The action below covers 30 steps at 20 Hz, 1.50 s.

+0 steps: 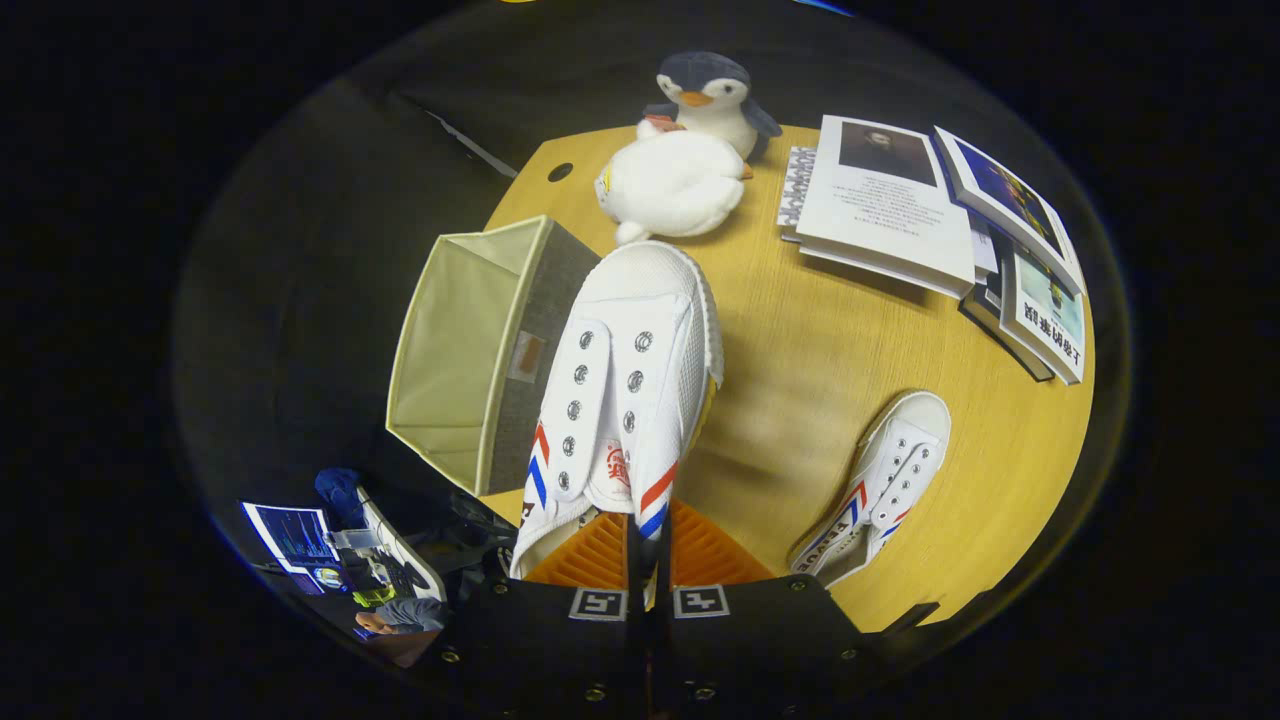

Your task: Open the storage box then place both shoes into the box .Put the left shoe in first, then the right shoe, with the right side of both shoes facing outward in a uniform manner.

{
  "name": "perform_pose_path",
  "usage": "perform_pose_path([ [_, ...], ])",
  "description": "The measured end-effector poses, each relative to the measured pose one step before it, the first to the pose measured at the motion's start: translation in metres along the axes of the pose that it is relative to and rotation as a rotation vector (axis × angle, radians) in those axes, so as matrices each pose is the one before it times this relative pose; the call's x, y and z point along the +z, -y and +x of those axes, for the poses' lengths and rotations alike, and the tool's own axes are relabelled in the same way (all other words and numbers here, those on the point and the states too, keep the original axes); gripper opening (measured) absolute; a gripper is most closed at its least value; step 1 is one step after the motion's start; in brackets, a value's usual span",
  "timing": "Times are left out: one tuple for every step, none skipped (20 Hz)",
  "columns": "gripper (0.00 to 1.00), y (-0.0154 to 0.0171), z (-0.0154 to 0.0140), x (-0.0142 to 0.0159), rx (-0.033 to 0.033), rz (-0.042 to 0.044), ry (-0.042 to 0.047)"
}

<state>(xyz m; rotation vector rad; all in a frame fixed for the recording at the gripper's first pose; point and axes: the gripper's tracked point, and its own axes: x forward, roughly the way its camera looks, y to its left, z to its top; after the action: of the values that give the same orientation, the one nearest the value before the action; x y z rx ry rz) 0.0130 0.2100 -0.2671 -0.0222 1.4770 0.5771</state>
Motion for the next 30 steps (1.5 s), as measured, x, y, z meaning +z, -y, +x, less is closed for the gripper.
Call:
perform_pose_path([
  [0.03, -0.00733, -0.00461, 0.00456, 0.01068, -0.00504, 0.00625],
  [0.03, -0.00700, -0.00405, 0.00442, 0.00724, -0.00484, 0.00520],
  [0.03, -0.00588, -0.00278, 0.00479, 0.00482, -0.00807, 0.00345],
  [0.03, -0.00619, -0.00215, 0.00444, 0.00181, -0.01050, 0.00370],
  [0.03, -0.00652, -0.00146, 0.00475, -0.00046, -0.01011, 0.00311],
  [0.02, -0.00706, -0.00116, 0.00411, 0.00127, -0.01339, 0.00182],
  [0.03, -0.00704, 0.00002, 0.00502, 0.00126, -0.01370, 0.00056],
  [0.02, -0.00832, 0.00122, 0.00425, 0.00228, -0.01127, 0.00001],
  [0.02, -0.00906, 0.00197, 0.00466, 0.00527, -0.01233, -0.00187],
  [0.02, -0.00945, 0.00227, 0.00570, 0.00606, -0.01002, -0.00075],
  [0.02, -0.00977, 0.00342, 0.00579, 0.00443, -0.01905, -0.00510],
  [0.02, -0.00922, 0.00514, 0.00583, 0.00017, -0.02122, -0.00586],
  [0.02, -0.00924, 0.00457, 0.00655, -0.00203, -0.02270, -0.00415],
  [0.02, -0.01013, 0.00580, 0.00570, -0.00281, -0.02238, -0.00753],
  [0.02, -0.01067, 0.00615, 0.00574, -0.00499, -0.01822, -0.00750],
  [0.03, -0.00748, 0.00744, 0.00675, -0.00788, -0.02507, -0.01161],
  [0.03, -0.00421, 0.01048, 0.00470, -0.01653, -0.01844, -0.01150],
  [0.02, -0.00379, 0.00908, 0.00453, -0.01615, -0.02258, -0.01130],
  [0.02, -0.00223, 0.00945, 0.00311, -0.01378, -0.02402, -0.01605],
  [0.02, -0.00199, 0.00776, 0.00256, -0.01290, -0.01265, -0.01660],
  [0.03, -0.00515, 0.00697, 0.00237, -0.00789, -0.00705, -0.01327],
  [0.02, -0.00334, 0.00523, 0.00314, -0.00618, -0.00511, -0.01071],
  [0.03, -0.00170, 0.00500, 0.00227, -0.00749, -0.00368, -0.00771],
  [0.03, -0.00076, 0.00361, 0.00264, -0.00975, -0.00380, -0.00504],
  [0.03, -0.00140, 0.00496, 0.00204, -0.00842, -0.00362, -0.00599],
  [0.03, -0.00255, 0.00382, 0.00179, -0.00018, 0.00099, -0.00461],
  [0.03, -0.00802, 0.00401, 0.00326, 0.03234, 0.00521, 0.00204],
  [0.15, -0.00811, 0.00048, 0.00466, 0.03406, 0.01179, 0.00900],
  [0.24, -0.00474, -0.00424, 0.00759, 0.02320, -0.00004, 0.02007],
  [0.47, -0.00088, -0.00246, 0.00463, 0.00767, -0.01392, 0.02214],
])
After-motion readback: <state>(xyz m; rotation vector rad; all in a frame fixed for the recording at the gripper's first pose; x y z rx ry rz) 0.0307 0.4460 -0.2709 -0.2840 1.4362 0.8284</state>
